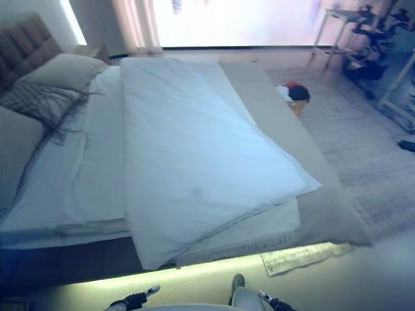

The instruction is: Make the bed neatly

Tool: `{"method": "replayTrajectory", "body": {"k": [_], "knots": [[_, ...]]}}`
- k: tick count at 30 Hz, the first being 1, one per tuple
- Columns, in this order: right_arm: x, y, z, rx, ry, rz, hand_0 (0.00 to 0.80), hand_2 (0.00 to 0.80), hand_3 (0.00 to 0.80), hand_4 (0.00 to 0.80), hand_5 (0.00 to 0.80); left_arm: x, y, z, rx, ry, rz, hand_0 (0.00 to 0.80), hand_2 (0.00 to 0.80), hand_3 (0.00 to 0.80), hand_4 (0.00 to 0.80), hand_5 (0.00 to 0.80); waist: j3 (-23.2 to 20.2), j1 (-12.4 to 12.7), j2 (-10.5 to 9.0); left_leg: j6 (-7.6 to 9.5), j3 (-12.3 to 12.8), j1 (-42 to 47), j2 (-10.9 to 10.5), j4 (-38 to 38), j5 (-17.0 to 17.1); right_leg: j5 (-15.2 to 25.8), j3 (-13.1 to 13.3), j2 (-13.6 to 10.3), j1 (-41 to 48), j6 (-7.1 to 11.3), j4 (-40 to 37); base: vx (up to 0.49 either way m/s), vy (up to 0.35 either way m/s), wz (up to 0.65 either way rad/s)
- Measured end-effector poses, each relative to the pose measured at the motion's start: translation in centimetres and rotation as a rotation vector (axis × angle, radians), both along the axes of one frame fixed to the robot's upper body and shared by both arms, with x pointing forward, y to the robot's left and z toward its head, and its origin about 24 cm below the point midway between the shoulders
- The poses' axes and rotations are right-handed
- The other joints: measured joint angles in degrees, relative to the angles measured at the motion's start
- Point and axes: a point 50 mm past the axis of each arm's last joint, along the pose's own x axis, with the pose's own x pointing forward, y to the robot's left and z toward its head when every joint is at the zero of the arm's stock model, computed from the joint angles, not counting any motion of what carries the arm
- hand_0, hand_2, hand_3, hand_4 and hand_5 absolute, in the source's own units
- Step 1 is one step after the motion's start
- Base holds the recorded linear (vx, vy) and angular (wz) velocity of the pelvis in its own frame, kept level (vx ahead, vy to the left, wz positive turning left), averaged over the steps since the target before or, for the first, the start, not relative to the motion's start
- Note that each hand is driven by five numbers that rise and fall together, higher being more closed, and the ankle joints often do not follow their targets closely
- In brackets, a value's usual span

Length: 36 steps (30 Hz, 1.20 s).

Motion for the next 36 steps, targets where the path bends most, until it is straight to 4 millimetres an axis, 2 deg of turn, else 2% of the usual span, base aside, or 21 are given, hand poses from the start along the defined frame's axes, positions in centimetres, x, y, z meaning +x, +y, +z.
{"method": "replayTrajectory", "body": {"k": [1,3,8,9,11,12,13,14,16,17,18,19,21,22,23,25,26,28,32,34,36], "knots": [[0.5,-0.3,0.1,-0.009,-0.017,0.002,0.000,0.000,0.000,0.000,0.000,-0.3,-0.1,-0.1,-0.002,0.007,-0.002,0.000,0.000,0.000,0.000,0.000,-0.12,0.09,0.64,-0.65,-0.22,0.05,0.69,0.58,-0.59,0.32,-0.07,1.11,0.94,-1.59,-1.02,0.235,-0.051,0.06],[1.2,-0.3,0.3,-0.011,-0.051,0.006,0.000,0.000,0.000,0.000,0.000,-0.6,0.0,-0.1,0.004,0.020,-0.032,0.000,0.000,0.000,0.000,0.000,-0.34,1.00,1.27,-1.67,-0.17,0.80,2.36,1.13,-1.31,1.13,-0.47,3.17,2.56,-3.21,-3.31,0.196,-0.046,-0.05],[2.7,0.0,0.6,0.008,-0.110,0.023,0.000,0.000,0.000,0.000,0.000,-0.7,-0.1,-0.1,0.003,0.023,-0.033,0.000,0.000,0.000,0.000,0.000,-0.59,1.12,1.65,-2.66,1.32,1.74,3.92,2.13,-1.99,1.51,-1.13,5.01,5.48,-3.94,-6.44,0.115,-0.027,0.00],[2.9,0.3,0.6,0.028,-0.118,0.026,0.000,0.000,0.000,0.000,0.000,-0.9,0.2,-0.1,0.013,0.029,-0.027,0.000,0.000,0.000,0.000,0.000,-0.25,1.29,1.41,-3.68,0.72,0.06,3.98,5.88,-2.98,1.04,-1.45,4.97,5.67,-4.35,-7.04,0.004,0.025,0.11],[3.2,1.3,0.4,0.082,-0.130,0.028,0.000,0.000,0.000,0.000,0.000,-0.3,1.3,0.2,0.048,0.007,-0.026,0.000,0.000,0.000,0.000,0.000,0.58,2.46,-1.43,-4.57,-0.99,-8.04,2.26,22.26,-2.98,1.02,-1.09,2.24,6.78,-4.39,-8.99,-0.022,0.126,-0.05],[3.2,1.2,0.5,0.092,-0.135,0.016,0.000,0.000,0.000,0.000,0.000,0.0,1.4,0.3,0.056,-0.005,-0.026,0.000,0.000,0.000,0.000,0.000,0.87,2.52,-2.57,-5.31,-2.09,-12.39,2.41,28.35,-3.06,1.37,-0.99,1.16,7.00,-4.93,-9.11,-0.113,0.194,-0.22],[3.4,0.9,0.6,0.096,-0.142,-0.005,0.000,0.000,0.000,0.000,0.000,-0.2,1.3,0.2,0.054,-0.003,-0.025,0.000,0.000,0.000,0.000,0.000,0.93,2.86,-1.87,-5.40,-1.94,-13.55,3.32,26.75,-3.12,1.48,-1.90,0.91,6.10,-4.97,-8.57,-0.202,0.202,-0.21],[4.1,0.4,0.8,0.102,-0.165,-0.030,0.000,0.000,0.000,0.000,0.000,-0.1,0.6,0.1,0.038,-0.003,-0.027,0.000,0.000,0.000,0.000,0.000,1.49,2.48,-0.12,-5.35,-2.01,-14.96,5.09,23.63,-2.83,1.78,-3.73,1.02,4.98,-4.88,-7.40,-0.262,0.200,-0.32],[6.3,0.2,1.5,0.129,-0.229,-0.048,0.000,0.000,0.000,0.000,0.000,0.8,0.1,0.2,0.030,-0.022,-0.051,0.000,0.000,0.000,0.000,0.000,2.52,2.52,1.82,-3.75,-0.36,-18.50,7.51,18.97,-2.06,1.77,-6.34,1.07,-0.23,-4.76,-3.93,-0.229,0.128,-0.55],[7.5,0.3,1.9,0.137,-0.265,-0.045,0.000,0.000,0.000,0.000,0.000,1.6,0.1,0.3,0.029,-0.039,-0.057,0.000,0.000,0.000,0.000,0.000,2.97,2.53,2.20,-2.99,-0.33,-20.77,7.31,18.41,-1.54,1.87,-6.53,0.97,-2.78,-4.60,-2.27,-0.263,0.083,-0.54],[8.6,0.5,2.2,0.145,-0.298,-0.053,0.000,0.000,0.000,0.000,0.000,2.6,0.0,0.5,0.032,-0.063,-0.083,0.000,0.000,0.000,0.000,0.000,4.28,2.59,2.86,-3.96,-1.46,-21.62,6.97,17.07,-0.15,2.22,-6.39,0.94,-4.29,-4.12,-0.58,-0.225,0.069,-0.19],[9.0,1.0,2.3,0.161,-0.312,-0.069,0.000,0.000,0.000,0.000,0.000,4.0,0.2,0.9,0.044,-0.096,-0.112,0.000,0.000,0.000,0.000,0.000,5.59,2.19,1.38,-3.21,-1.09,-22.83,6.31,16.44,0.30,2.09,-6.25,-0.23,-6.13,-3.43,0.66,-0.233,0.085,0.22],[10.0,1.2,2.6,0.159,-0.327,-0.087,0.000,0.000,0.000,0.000,0.000,8.3,0.4,2.5,0.065,-0.218,-0.150,0.000,0.000,0.000,0.000,0.000,7.53,2.37,-0.72,-2.51,-0.64,-26.19,5.01,13.96,0.84,-0.05,-6.12,-2.07,-10.55,-0.27,1.87,-0.191,0.067,0.64],[11.2,1.2,3.1,0.161,-0.357,-0.090,0.000,0.000,0.000,0.000,0.000,9.6,0.3,3.0,0.061,-0.258,-0.152,0.000,0.000,0.000,0.000,0.000,8.97,2.27,-1.57,-1.81,-0.34,-27.43,4.29,13.17,1.43,-0.17,-5.96,-2.90,-12.18,-0.09,2.39,-0.148,0.038,0.68],[12.7,1.1,3.8,0.166,-0.397,-0.094,0.000,0.000,0.000,0.000,0.000,11.3,-0.2,3.7,0.049,-0.309,-0.150,0.000,0.000,0.000,0.000,0.000,10.87,2.27,-1.36,-1.17,-0.20,-28.46,4.01,13.14,2.89,-0.15,-5.59,-3.14,-13.01,-0.05,2.72,-0.158,0.020,0.38],[15.8,1.4,5.4,0.184,-0.479,-0.095,0.000,0.000,0.000,0.000,0.000,12.7,-0.5,4.4,0.034,-0.357,-0.131,0.000,0.000,0.000,0.000,0.000,13.80,2.66,-0.52,-1.01,-0.17,-29.80,3.90,13.01,3.64,-0.33,-4.55,-3.11,-14.18,0.92,2.46,-0.167,0.000,0.05],[17.4,1.5,6.3,0.196,-0.516,-0.095,0.000,0.000,0.000,0.000,0.000,13.3,-0.5,4.8,0.035,-0.373,-0.124,0.000,0.000,0.000,0.000,0.000,14.76,2.60,0.35,-0.61,-0.12,-31.27,4.11,13.17,4.00,-0.83,-4.15,-3.12,-15.61,1.03,4.70,-0.128,-0.017,0.15],[19.6,1.7,7.8,0.217,-0.568,-0.106,0.000,0.000,0.000,0.000,0.000,14.8,-0.1,5.7,0.044,-0.415,-0.100,0.000,0.000,0.000,0.000,0.000,16.51,2.74,0.27,-0.86,0.70,-33.64,3.71,13.21,4.27,-1.35,-2.75,-3.89,-18.70,0.37,7.98,-0.081,-0.024,0.29],[23.8,1.6,11.5,0.286,-0.695,-0.147,0.000,0.000,0.000,0.000,0.000,15.3,-0.2,6.0,0.030,-0.431,-0.066,0.000,0.000,0.000,0.000,0.000,19.68,2.53,1.44,-1.16,0.89,-35.27,4.41,14.93,5.31,-0.85,-2.56,-3.33,-20.32,-1.25,9.06,-0.075,-0.016,-0.09],[24.9,0.4,12.9,0.299,-0.732,-0.165,0.000,0.000,0.000,0.000,0.000,16.4,-0.6,6.7,0.007,-0.474,-0.043,0.000,0.000,0.000,0.000,0.000,20.64,2.60,1.52,-1.09,0.55,-37.94,4.56,17.84,5.35,-1.78,-2.35,-3.51,-22.67,-1.51,11.74,-0.063,0.001,-0.09],[25.6,-1.2,14.2,0.292,-0.767,-0.194,0.000,0.000,0.000,0.000,0.000,18.5,-1.0,8.2,-0.014,-0.550,-0.037,0.000,0.000,0.000,0.000,0.000,22.11,2.58,1.01,-0.90,0.31,-40.23,3.82,19.92,5.21,-2.94,-2.18,-4.74,-25.48,-1.28,15.29,-0.039,-0.010,0.16]]}}
